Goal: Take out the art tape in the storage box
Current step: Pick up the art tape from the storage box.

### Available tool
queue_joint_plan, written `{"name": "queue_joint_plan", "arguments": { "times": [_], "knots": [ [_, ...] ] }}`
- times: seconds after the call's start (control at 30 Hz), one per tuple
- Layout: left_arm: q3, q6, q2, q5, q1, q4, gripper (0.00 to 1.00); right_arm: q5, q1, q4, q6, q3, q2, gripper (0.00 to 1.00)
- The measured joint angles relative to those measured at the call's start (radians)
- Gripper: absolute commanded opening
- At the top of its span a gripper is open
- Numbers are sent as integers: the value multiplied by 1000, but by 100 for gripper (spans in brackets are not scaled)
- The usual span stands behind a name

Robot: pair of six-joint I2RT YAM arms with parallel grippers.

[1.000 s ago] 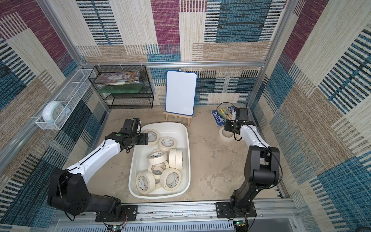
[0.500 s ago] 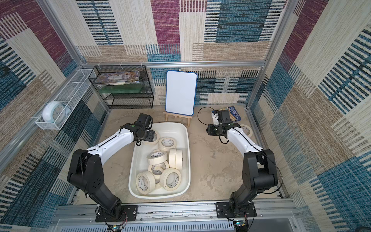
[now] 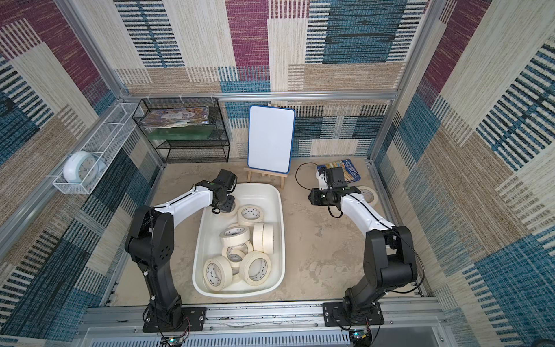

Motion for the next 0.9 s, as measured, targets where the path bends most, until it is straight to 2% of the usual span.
{"name": "queue_joint_plan", "arguments": {
  "times": [0.23,0.33,0.43,0.53,0.7,0.77,0.87,0.9],
  "knots": [
    [12,4,62,-45,0,-2,25,-11,1,4,-2,-24,-36,39],
    [14,8,64,-62,-1,1,11,-13,5,3,-2,-34,-49,38],
    [19,6,59,-79,-5,4,5,-13,16,2,-2,-35,-56,38],
    [18,6,45,-49,-4,2,0,-11,42,-4,-2,-28,-64,37],
    [18,3,-15,-41,-10,-12,0,-5,107,-31,5,23,-64,37],
    [19,3,-40,-35,-23,-19,6,-6,139,-39,9,51,-64,37],
    [23,4,-57,-28,-34,-26,48,-17,179,-37,16,92,-50,37],
    [25,3,-54,-28,-31,-27,56,-23,188,-37,19,100,-43,37]
  ]
}}
